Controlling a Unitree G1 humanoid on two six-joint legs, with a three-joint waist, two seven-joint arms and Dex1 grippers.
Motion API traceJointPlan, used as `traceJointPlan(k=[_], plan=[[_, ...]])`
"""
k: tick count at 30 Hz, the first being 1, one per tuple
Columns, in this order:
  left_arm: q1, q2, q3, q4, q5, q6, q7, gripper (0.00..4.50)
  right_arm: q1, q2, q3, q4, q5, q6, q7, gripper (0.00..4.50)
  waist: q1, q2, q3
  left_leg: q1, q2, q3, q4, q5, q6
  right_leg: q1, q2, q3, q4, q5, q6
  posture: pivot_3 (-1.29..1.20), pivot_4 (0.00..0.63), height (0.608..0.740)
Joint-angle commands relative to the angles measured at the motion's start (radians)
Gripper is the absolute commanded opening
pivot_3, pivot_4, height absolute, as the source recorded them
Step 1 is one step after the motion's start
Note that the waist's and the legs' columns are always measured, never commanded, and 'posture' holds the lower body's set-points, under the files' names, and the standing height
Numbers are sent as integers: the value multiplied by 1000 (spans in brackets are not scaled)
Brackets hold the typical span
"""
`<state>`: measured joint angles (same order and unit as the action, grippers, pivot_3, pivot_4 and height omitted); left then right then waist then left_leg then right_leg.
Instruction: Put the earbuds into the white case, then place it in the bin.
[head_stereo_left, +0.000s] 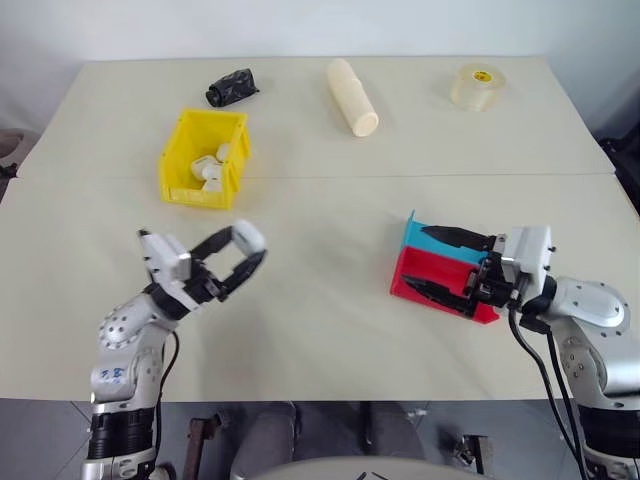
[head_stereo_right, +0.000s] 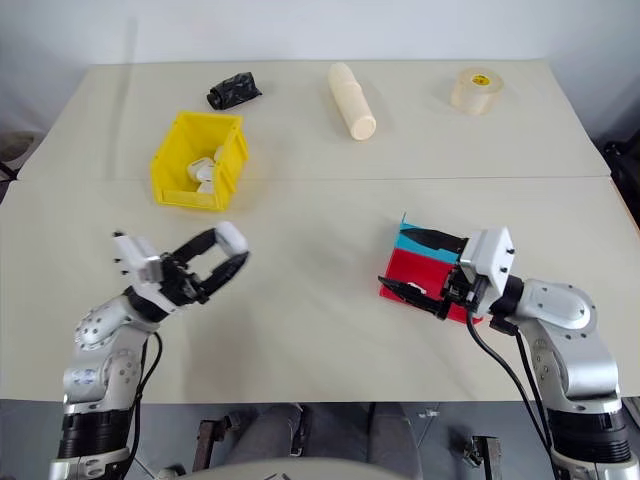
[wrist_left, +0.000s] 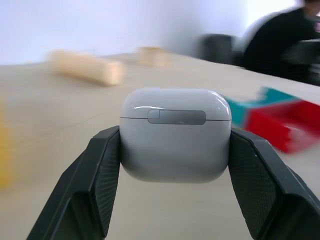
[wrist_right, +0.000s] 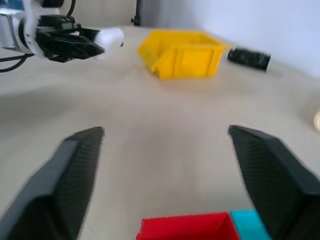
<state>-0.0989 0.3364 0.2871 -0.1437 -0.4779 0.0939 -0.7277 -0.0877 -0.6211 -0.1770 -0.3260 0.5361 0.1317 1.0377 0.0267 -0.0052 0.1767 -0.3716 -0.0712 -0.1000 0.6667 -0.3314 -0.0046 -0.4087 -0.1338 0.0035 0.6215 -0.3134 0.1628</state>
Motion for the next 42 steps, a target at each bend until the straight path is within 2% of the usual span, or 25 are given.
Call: traceJointPlan(k=[1,4,9,14,17,20,23,25,26,29,31,35,37,39,42], plan=[[-18,-30,67,-25,-30,10,139,2800,12,21,-41,-48,69,-9,-16,4480,2,0,0,0,-1,0,0,0,0,0,-1,0,0,0,0,0,150,740],[-69,-49,87,23,7,-4,244,2800,19,50,-51,-60,111,3,-53,4480,2,0,0,0,-1,-1,0,0,0,0,-1,0,0,0,0,0,150,740],[-287,-43,81,197,73,-22,380,2800,37,96,-31,-58,78,-16,-105,4480,0,-1,0,0,-2,0,1,0,0,0,1,0,1,0,0,0,150,740],[-480,-7,57,402,158,-50,449,2800,46,109,-6,-60,54,-21,-126,4480,-5,-2,-1,0,-4,0,0,0,0,-1,1,0,4,0,0,0,150,740],[-626,35,33,618,228,-66,496,2800,46,112,8,-73,41,-22,-143,4480,-5,-2,0,0,-4,1,-1,0,0,-1,1,0,4,0,0,0,150,740],[-699,51,27,740,260,-88,535,2800,50,113,18,-88,34,-22,-155,4480,-7,-2,0,0,-4,1,-1,0,0,-2,1,0,5,0,0,0,150,740],[-728,52,32,773,250,-91,531,3741,58,117,22,-104,28,-25,-169,4500,-7,-3,0,0,-4,1,-1,0,0,-2,1,0,5,0,0,0,150,740],[-721,55,25,761,237,-71,496,4409,64,118,22,-111,27,-26,-175,4500,-7,-3,0,0,-4,1,-1,0,0,-2,1,0,5,0,0,0,150,740],[-709,59,19,742,225,-53,459,4487,68,119,23,-115,26,-26,-177,4500,-6,-3,0,-1,-4,1,-1,0,0,-2,1,0,5,0,0,0,150,740],[-690,66,12,712,214,-33,407,4487,72,119,24,-118,25,-27,-180,4500,-6,-3,0,-1,-4,0,-1,0,0,-2,1,0,5,0,0,0,150,740],[-628,93,10,611,159,-9,283,4487,76,110,15,-108,28,-30,-168,4500,-10,-3,0,-1,-4,0,-1,0,0,-2,1,0,5,0,0,0,150,740],[-468,190,-30,401,89,35,31,4487,90,70,-2,-87,44,-16,-121,4500,-30,-3,0,-1,0,0,-2,0,-1,-3,0,0,5,0,0,0,150,740],[-392,268,-50,366,116,52,-38,4487,102,33,-13,-75,66,6,-79,4500,-30,-3,0,0,0,0,-2,0,-1,-3,0,0,5,0,0,0,150,740],[-283,345,-35,317,72,51,-180,4487,110,-20,-29,-42,78,12,-13,4500,-32,-3,0,0,0,0,-2,0,-1,-2,0,0,5,0,0,0,150,740],[-160,405,-18,230,39,-1,-302,4487,98,-62,-53,13,84,2,34,4500,-29,-3,0,1,1,1,-2,0,-1,-1,0,1,4,0,-1,0,150,740]])
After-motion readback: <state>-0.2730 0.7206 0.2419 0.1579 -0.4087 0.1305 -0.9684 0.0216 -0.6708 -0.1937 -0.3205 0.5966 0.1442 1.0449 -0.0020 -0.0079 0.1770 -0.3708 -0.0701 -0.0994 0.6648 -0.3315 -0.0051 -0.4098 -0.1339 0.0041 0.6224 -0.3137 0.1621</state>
